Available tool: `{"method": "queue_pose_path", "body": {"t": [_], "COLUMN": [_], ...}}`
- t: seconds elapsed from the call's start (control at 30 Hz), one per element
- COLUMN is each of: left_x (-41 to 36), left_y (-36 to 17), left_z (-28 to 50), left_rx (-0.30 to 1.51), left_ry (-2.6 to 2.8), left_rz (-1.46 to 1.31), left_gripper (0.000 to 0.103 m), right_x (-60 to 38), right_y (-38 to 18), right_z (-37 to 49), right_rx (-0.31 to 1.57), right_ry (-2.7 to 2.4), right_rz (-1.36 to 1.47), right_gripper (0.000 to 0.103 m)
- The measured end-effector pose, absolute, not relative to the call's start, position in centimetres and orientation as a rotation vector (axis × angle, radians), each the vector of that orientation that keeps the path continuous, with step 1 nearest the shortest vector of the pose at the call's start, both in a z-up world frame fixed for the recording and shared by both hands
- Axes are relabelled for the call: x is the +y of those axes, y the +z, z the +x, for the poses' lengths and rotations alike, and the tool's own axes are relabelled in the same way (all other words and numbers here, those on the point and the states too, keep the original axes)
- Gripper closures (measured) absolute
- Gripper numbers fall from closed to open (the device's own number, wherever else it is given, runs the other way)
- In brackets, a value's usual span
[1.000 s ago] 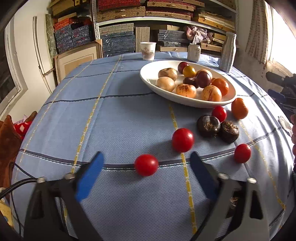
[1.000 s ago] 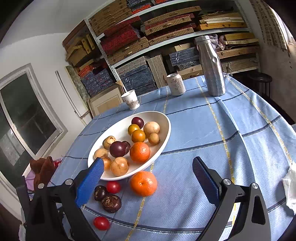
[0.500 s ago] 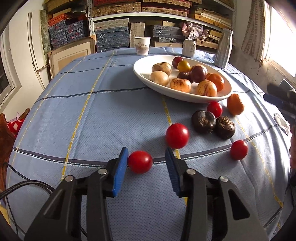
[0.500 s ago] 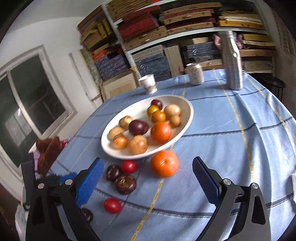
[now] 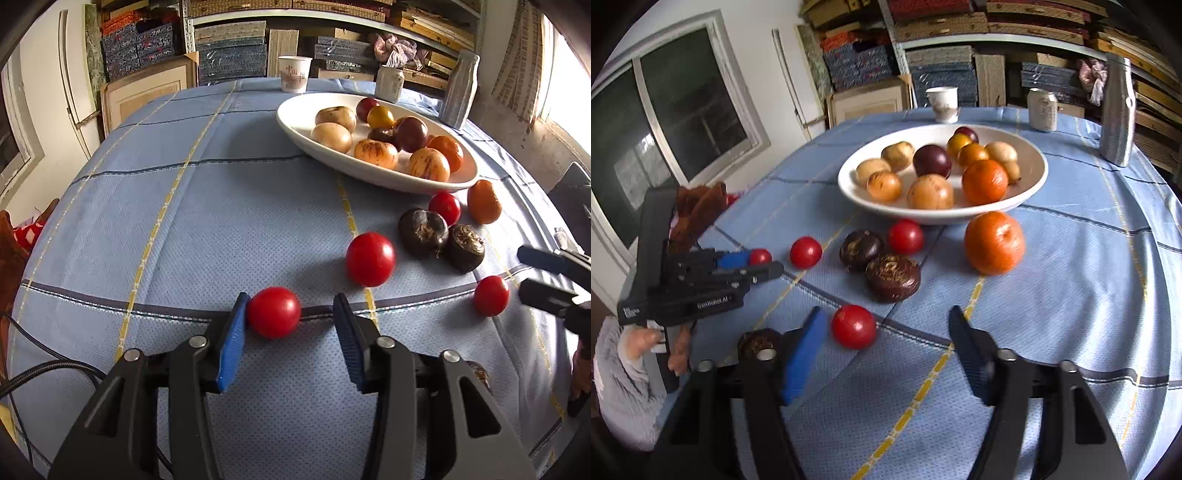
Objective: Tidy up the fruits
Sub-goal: 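Grasp a small red tomato with the left tool while the right grasps another red tomato, then carry both red tomatoes onto the white plate and open both tools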
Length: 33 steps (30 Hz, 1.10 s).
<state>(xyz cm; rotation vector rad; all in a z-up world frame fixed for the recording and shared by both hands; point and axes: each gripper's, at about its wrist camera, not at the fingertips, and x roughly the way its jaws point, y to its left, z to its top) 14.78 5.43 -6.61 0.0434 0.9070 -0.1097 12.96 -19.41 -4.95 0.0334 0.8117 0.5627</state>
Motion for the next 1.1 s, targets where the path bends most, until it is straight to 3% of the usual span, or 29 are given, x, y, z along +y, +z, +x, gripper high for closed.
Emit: {"method": "queue_pose_path", "body": {"t": [0.07, 0.3, 0.47, 0.57, 0.67, 1.1], "left_x": [5.3, 5.1, 5.2, 5.4, 5.8, 5.4], "left_y": [-6.6, -6.7, -6.7, -6.7, -6.6, -6.7], "left_z": [14.7, 14.7, 14.8, 14.7, 14.7, 14.9], "left_rx": [0.903, 0.907, 0.914, 0.91, 0.906, 0.912], "left_ry": [-0.111, -0.114, -0.117, -0.12, -0.125, -0.128], "left_rz": [0.053, 0.066, 0.06, 0.049, 0.018, 0.031], "left_gripper": [0.058, 0.058, 0.058, 0.061, 0.074, 0.074], "right_x": [-18.3, -16.2, -15.6, -15.7, -16.2, -15.8], "right_y": [-5.3, -5.9, -6.3, -6.2, -6.2, -5.9], "right_z": [12.9, 12.9, 13.0, 13.1, 13.2, 14.8], "right_rx": [0.834, 0.866, 0.893, 0.891, 0.888, 0.897], "right_ry": [0.586, 0.616, 0.638, 0.641, 0.638, 0.639], "right_rz": [-0.004, -0.052, -0.061, -0.052, -0.021, 0.013], "right_gripper": [0.055, 0.056, 0.074, 0.075, 0.075, 0.074]}}
